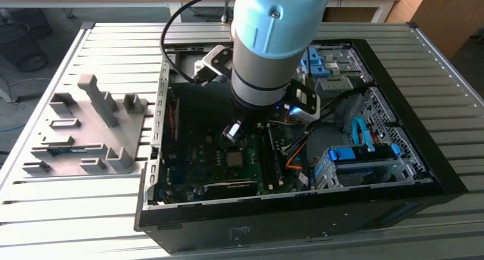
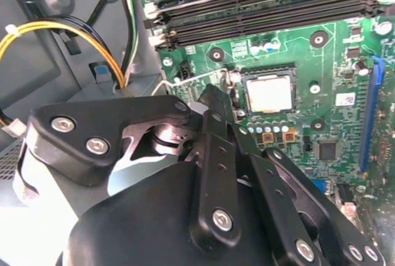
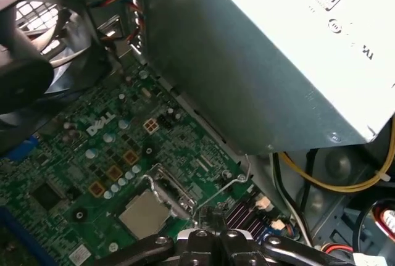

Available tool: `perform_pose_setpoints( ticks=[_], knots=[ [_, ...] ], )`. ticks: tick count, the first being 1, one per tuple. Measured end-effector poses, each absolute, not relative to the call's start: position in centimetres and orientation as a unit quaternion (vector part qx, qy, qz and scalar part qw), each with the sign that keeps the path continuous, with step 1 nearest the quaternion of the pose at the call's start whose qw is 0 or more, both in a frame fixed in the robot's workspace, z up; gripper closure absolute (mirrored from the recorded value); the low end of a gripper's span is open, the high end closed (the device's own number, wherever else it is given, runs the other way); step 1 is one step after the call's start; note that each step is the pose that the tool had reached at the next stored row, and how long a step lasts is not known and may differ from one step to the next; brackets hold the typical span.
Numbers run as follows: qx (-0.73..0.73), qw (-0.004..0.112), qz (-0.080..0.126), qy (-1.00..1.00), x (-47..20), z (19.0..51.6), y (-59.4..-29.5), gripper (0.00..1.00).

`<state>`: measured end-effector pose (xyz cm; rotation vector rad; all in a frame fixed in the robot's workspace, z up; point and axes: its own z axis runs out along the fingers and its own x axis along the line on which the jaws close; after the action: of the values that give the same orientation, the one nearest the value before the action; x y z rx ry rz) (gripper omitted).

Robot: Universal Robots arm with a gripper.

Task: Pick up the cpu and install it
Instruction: 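Close the cpu cover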

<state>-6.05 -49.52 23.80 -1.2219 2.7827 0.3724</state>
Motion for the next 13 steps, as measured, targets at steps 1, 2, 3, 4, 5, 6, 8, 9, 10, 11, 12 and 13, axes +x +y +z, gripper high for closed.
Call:
perform_pose_setpoints(
  ticks=[1,2,3,4,5,6,8,9,10,11,12,13],
  knots=[
    [-0.399,0.039,0.121,0.908,-6.06,23.8,-49.59,0.9],
    [-0.4,0.039,0.119,0.908,-6.06,23.8,-49.63,0.9],
    [-0.4,0.038,0.118,0.908,-6.05,23.79,-49.64,0.9],
    [-0.401,0.038,0.117,0.908,-6.05,23.8,-49.66,0.9],
    [-0.401,0.037,0.116,0.908,-6.05,23.8,-49.67,0.9],
    [-0.402,0.037,0.116,0.908,-6.05,23.79,-49.68,0.9],
    [-0.403,0.036,0.114,0.907,-6.04,23.75,-49.67,0.9],
    [-0.404,0.034,0.111,0.907,-6.05,23.75,-49.67,0.9],
    [-0.405,0.032,0.105,0.908,-6.05,23.75,-49.67,0.9],
    [-0.407,0.029,0.1,0.908,-6.05,23.74,-49.68,0.9],
    [-0.409,0.025,0.094,0.907,-6.04,23.73,-49.68,0.9],
    [-0.411,0.022,0.088,0.907,-6.04,23.71,-49.67,0.9]
  ],
)
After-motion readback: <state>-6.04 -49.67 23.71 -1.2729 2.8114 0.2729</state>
